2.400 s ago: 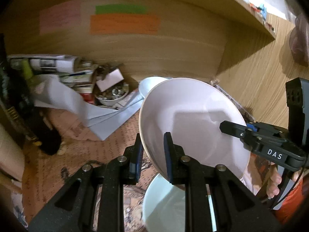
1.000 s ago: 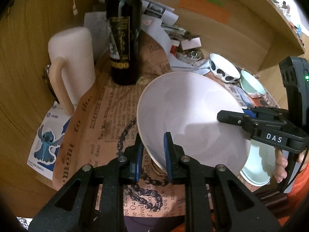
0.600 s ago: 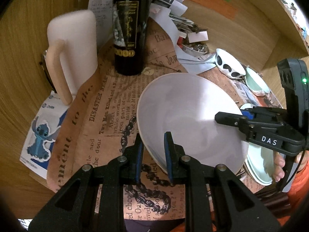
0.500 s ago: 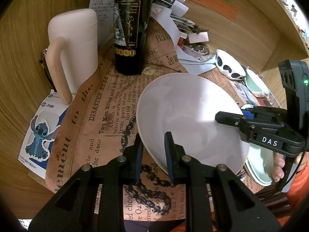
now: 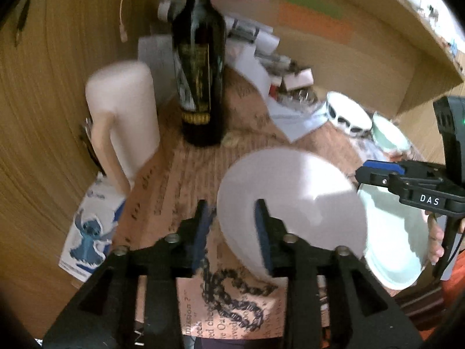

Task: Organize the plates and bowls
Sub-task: 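Lower the pink bowl onto the table and open both grippers, then move both grippers to the rim of the white bowl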

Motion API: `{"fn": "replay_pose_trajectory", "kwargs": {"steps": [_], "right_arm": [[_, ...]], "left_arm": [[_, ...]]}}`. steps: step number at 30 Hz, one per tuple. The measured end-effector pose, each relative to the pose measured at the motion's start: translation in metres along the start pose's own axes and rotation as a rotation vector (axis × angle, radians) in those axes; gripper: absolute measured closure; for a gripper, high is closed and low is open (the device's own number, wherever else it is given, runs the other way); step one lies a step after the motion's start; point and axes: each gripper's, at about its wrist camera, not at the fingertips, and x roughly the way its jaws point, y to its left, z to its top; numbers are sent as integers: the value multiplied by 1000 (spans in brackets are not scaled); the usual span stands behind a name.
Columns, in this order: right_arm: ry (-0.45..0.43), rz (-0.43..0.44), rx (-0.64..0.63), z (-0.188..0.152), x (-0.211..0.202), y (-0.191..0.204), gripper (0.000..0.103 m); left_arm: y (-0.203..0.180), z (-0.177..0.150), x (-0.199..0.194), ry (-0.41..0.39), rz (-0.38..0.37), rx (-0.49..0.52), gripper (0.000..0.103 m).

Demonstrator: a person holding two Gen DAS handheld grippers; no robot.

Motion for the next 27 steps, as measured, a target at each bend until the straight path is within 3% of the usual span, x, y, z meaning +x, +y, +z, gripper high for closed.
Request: {"fn": "replay_pose_trajectory", "kwargs": {"steps": [5, 14, 27], "right_arm": [[-93, -68, 25, 5, -29, -27, 55], [-191, -189, 105, 14, -50, -88, 47], [-83, -194, 298, 30, 6, -171, 47]], "left_arm": [[-15, 21, -15, -69, -16, 17, 45], [-54, 60, -8, -135, -48, 44, 14], [-104, 107, 71, -11, -37, 96, 14]]}}
